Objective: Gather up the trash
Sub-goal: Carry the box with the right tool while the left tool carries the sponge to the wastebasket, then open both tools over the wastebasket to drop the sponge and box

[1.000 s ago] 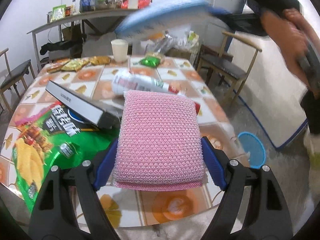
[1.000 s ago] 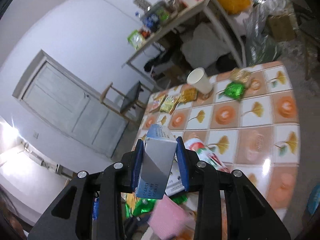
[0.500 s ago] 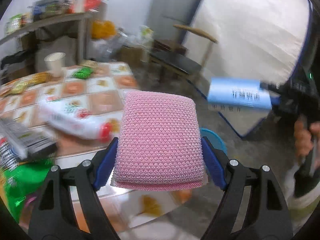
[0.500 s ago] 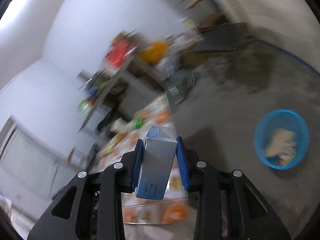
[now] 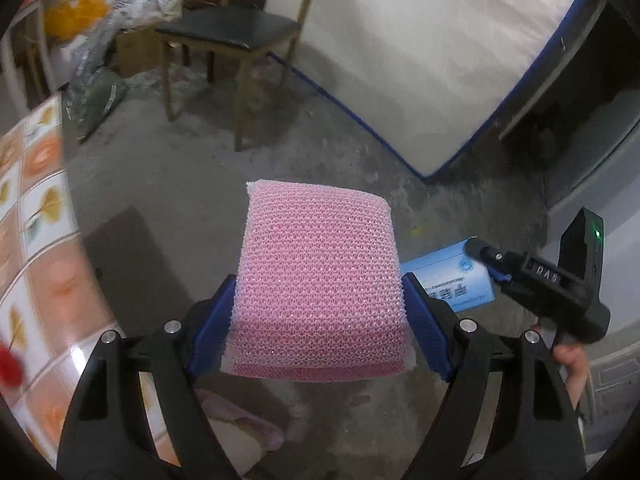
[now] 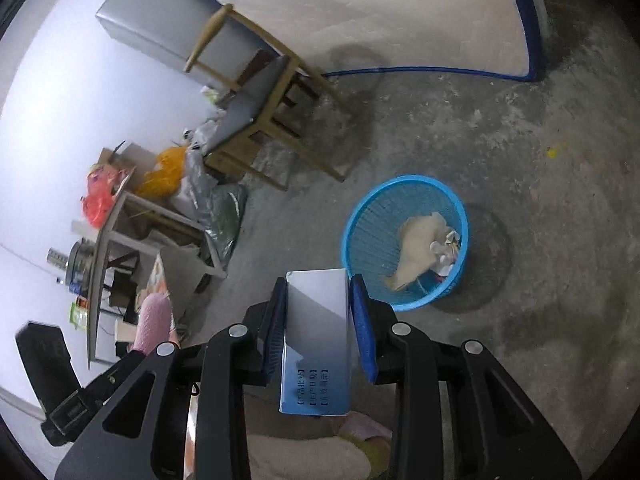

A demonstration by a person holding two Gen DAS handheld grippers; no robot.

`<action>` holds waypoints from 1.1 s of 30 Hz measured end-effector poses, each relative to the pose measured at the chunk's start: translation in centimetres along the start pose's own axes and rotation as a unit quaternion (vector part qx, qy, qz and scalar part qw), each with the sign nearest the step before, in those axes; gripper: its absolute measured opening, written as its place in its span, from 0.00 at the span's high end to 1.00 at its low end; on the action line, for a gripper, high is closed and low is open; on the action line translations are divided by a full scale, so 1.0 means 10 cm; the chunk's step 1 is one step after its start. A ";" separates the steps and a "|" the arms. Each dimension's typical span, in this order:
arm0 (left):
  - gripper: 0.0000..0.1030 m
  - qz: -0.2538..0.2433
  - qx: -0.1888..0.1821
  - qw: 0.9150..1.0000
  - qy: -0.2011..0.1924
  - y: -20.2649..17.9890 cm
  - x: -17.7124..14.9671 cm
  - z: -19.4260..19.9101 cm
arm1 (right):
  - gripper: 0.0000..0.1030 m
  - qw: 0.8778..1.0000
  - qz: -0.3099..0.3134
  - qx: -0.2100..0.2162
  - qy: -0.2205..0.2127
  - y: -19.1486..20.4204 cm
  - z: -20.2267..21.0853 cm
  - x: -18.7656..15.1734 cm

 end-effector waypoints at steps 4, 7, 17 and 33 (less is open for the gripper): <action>0.26 0.016 0.000 0.999 0.030 -0.06 0.22 -0.55 | 0.70 1.000 -0.010 -0.010 -0.005 -0.09 -0.28 0.15; 0.25 0.014 0.004 0.999 0.039 -0.11 0.40 -0.83 | 0.69 1.000 -0.020 -0.016 -0.018 -0.14 -0.44 0.27; 0.11 0.092 0.020 0.991 0.091 0.02 0.52 -1.87 | 0.38 0.989 -0.111 -0.099 0.003 -1.14 -1.07 0.15; 0.11 0.010 0.004 1.000 -0.017 -0.07 0.35 -0.48 | 0.31 0.999 -0.029 -0.039 0.015 -0.94 -0.35 -0.51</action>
Point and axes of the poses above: each gripper's, at about its wrist camera, not at the fingertips, and z roughly against the way its jaws point, y to its left, x to its top, the point moved 4 cm from there along -z, roughly the way its jaws point, and after that the axes turned 5 degrees about -y, right-handed, at the moved point
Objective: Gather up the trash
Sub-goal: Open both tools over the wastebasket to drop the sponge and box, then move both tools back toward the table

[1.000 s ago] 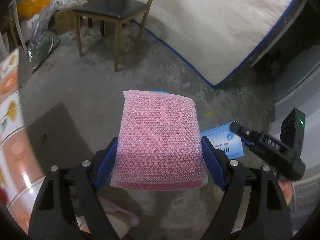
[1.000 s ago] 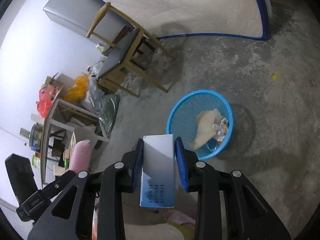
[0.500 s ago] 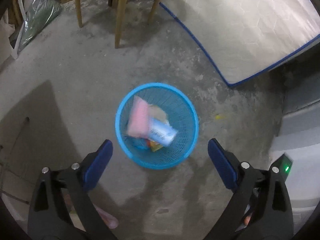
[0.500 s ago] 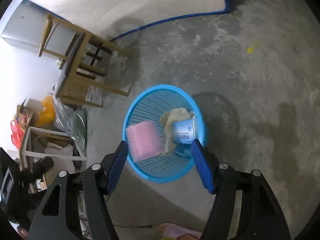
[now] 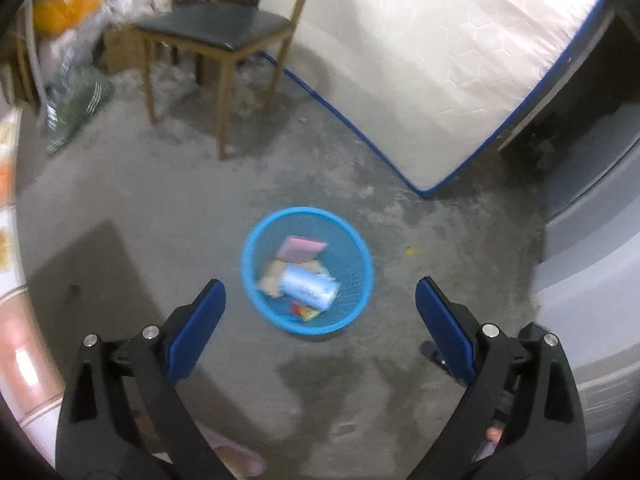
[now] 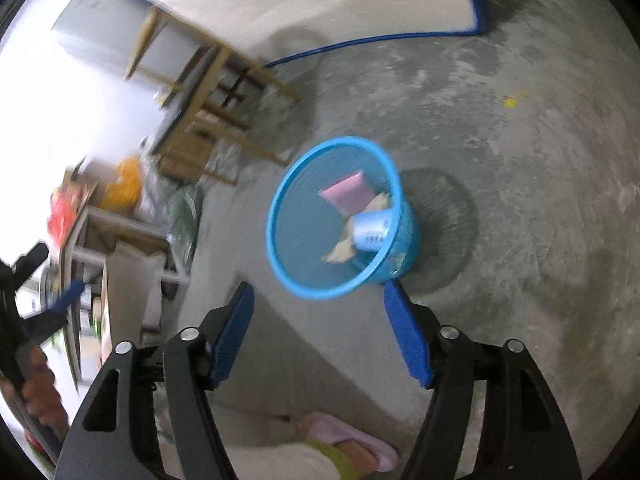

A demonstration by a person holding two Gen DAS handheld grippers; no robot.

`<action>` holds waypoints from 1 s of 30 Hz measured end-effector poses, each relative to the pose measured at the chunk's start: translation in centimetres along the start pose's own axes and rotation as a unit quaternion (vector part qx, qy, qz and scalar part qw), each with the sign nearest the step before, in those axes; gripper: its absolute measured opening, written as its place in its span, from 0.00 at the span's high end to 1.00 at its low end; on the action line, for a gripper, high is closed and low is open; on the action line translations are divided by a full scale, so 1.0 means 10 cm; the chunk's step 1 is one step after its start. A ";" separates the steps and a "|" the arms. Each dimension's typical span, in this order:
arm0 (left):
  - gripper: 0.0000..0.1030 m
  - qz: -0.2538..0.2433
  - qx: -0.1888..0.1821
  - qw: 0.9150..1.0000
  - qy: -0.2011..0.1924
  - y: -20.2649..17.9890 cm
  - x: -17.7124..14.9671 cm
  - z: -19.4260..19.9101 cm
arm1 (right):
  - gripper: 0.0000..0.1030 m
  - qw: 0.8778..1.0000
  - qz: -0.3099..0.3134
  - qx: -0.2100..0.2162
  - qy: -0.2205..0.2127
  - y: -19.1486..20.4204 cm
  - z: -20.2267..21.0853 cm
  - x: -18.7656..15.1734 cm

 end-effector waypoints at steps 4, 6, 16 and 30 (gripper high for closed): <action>0.11 -0.017 0.032 0.999 -0.021 0.21 -0.26 0.50 | 0.29 0.997 0.072 -0.006 0.022 0.24 0.09 -0.29; 0.11 -0.007 0.042 0.998 -0.039 0.38 -0.41 0.81 | 0.29 0.994 0.102 -0.005 0.032 0.37 0.11 -0.37; 0.11 0.084 0.155 0.971 -0.159 1.30 -1.28 2.13 | 0.21 0.964 0.261 0.047 0.026 1.47 0.27 -0.50; 0.11 0.144 0.264 0.920 -0.252 1.91 -2.17 3.49 | 0.13 0.869 0.442 0.208 0.079 3.42 0.44 -1.25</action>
Point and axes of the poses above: each gripper's, at about its wrist camera, not at the fingertips, and z roughly against the way its jaws point, y to its left, x to its top, the point moved 4 cm from there along -z, roughly the way its jaws point, and after that the axes turned 5 degrees about -y, right-handed, at the moved point
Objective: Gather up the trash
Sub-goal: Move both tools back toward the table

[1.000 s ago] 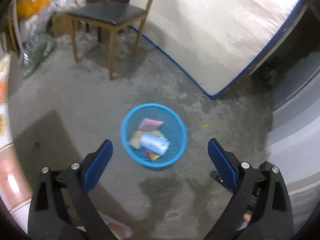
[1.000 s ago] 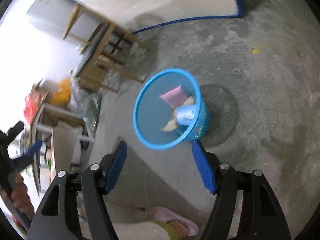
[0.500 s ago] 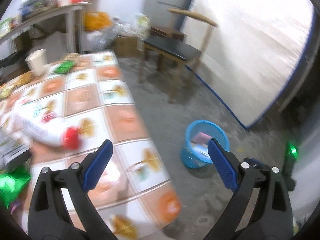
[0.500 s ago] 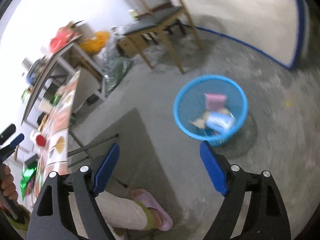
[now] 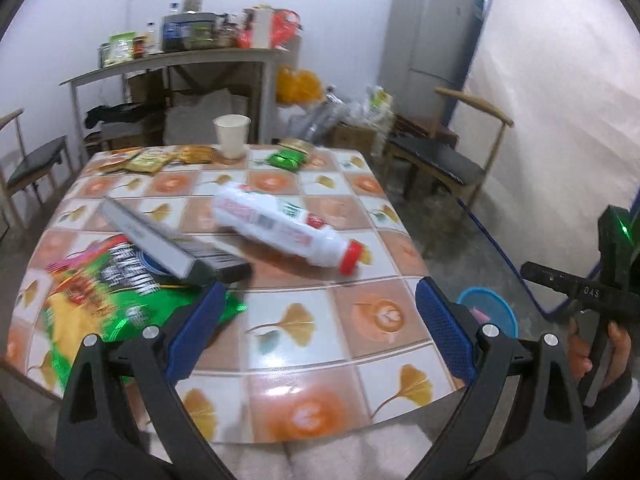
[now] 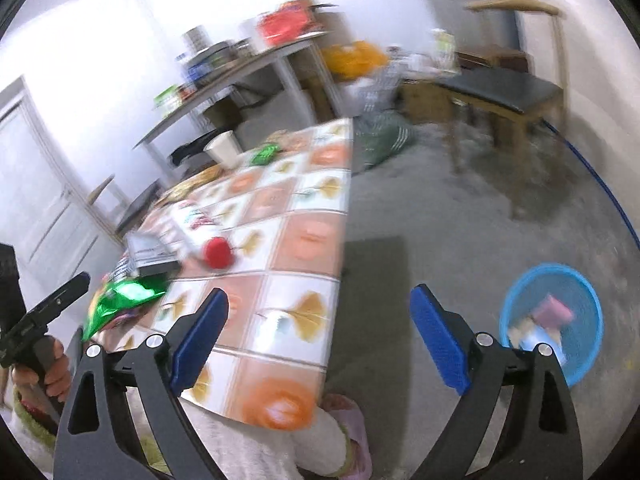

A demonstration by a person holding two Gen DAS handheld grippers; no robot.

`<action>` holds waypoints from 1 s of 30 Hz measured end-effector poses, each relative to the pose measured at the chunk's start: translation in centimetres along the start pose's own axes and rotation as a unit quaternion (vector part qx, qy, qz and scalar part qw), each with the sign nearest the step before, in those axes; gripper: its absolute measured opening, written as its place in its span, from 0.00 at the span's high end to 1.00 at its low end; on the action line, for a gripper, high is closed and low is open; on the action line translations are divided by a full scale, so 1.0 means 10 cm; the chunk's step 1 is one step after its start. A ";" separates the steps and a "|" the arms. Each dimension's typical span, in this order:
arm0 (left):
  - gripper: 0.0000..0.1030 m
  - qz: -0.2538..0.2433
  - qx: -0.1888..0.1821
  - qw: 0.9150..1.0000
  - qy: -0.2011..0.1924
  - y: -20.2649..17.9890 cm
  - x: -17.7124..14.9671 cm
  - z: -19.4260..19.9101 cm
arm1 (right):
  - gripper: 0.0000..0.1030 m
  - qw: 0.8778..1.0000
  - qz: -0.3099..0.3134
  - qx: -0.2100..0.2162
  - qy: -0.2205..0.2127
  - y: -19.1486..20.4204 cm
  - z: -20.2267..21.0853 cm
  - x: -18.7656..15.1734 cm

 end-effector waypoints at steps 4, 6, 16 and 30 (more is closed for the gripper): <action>0.11 0.014 0.012 1.000 -0.007 0.17 -0.01 0.16 | 0.13 0.998 0.044 0.036 0.005 0.37 -0.10 0.23; 0.11 0.025 0.012 1.000 -0.007 0.24 -0.01 0.19 | 0.13 0.996 0.072 0.052 0.001 0.58 -0.11 0.33; 0.11 0.061 -0.012 0.998 0.027 0.44 -0.16 0.12 | 0.13 0.993 0.094 0.073 0.027 0.96 -0.31 0.24; 0.11 0.075 -0.074 0.994 0.021 0.73 -0.06 0.06 | 0.13 0.987 0.132 0.015 0.091 1.46 -1.12 0.44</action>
Point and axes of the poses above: each gripper's, at about its wrist camera, not at the fingertips, and z roughly against the way its jaws point, y to its left, x to its top, the point moved 4 cm from there along -z, roughly the way its jaws point, and after that the axes turned 5 degrees about -y, right-handed, at the moved point
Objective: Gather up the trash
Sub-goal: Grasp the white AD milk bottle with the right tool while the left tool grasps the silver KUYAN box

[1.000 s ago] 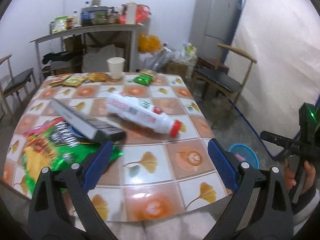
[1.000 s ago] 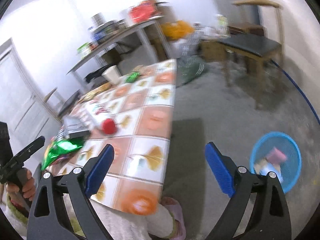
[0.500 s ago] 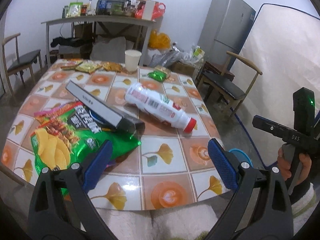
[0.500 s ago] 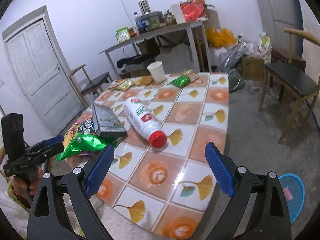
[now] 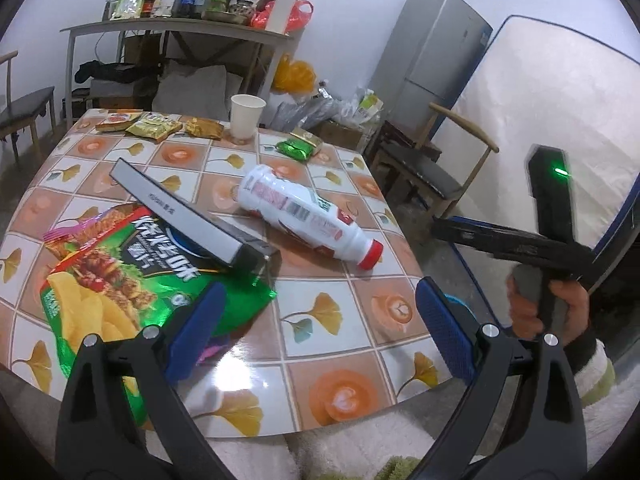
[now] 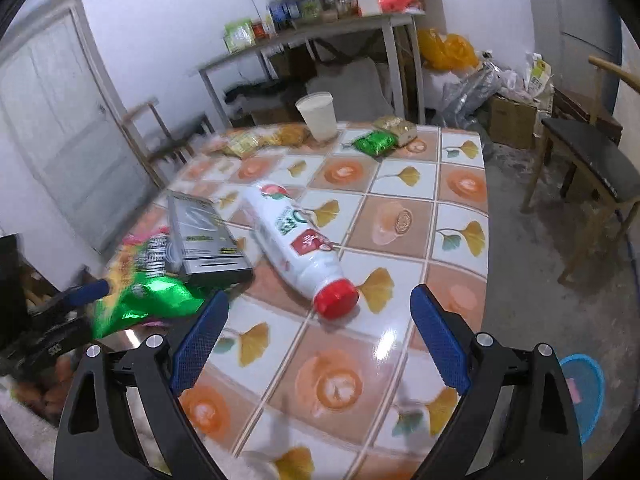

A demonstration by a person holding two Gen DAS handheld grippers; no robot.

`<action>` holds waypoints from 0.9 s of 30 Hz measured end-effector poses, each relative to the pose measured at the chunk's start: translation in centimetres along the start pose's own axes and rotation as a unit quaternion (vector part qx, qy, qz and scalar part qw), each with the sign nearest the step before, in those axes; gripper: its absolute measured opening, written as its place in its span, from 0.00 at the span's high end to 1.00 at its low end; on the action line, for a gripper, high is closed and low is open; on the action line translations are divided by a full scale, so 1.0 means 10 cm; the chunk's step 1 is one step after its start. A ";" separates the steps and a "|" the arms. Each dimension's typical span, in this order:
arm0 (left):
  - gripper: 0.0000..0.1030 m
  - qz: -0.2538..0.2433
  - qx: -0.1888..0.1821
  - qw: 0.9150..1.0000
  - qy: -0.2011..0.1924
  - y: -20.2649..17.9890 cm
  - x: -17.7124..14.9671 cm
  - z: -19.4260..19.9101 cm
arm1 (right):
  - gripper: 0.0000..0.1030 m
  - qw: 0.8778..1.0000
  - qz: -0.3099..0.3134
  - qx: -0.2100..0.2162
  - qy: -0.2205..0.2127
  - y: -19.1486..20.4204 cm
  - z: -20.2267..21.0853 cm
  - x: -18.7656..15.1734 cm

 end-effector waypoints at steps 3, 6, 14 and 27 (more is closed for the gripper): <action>0.11 0.018 0.002 1.000 -0.001 0.13 -0.02 0.05 | 0.13 0.999 0.020 -0.022 0.043 0.14 -0.36 0.15; 0.11 0.034 -0.001 0.999 -0.005 0.24 -0.02 0.14 | 0.13 0.997 0.011 0.015 0.074 0.26 -0.68 0.28; 0.11 0.041 0.026 0.999 -0.007 0.62 0.38 0.39 | 0.13 0.989 0.026 0.010 0.144 0.48 -1.33 0.41; 0.11 0.108 0.107 0.977 0.147 1.53 0.82 -0.55 | 0.13 0.983 0.035 0.007 0.179 0.42 -1.64 0.36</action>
Point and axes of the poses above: each gripper's, at about its wrist camera, not at the fingertips, and z roughly against the way its jaws point, y to its left, x to its top, the point moved 4 cm from there along -z, roughly the way its jaws point, and after that the axes turned 5 degrees about -y, right-handed, at the moved point
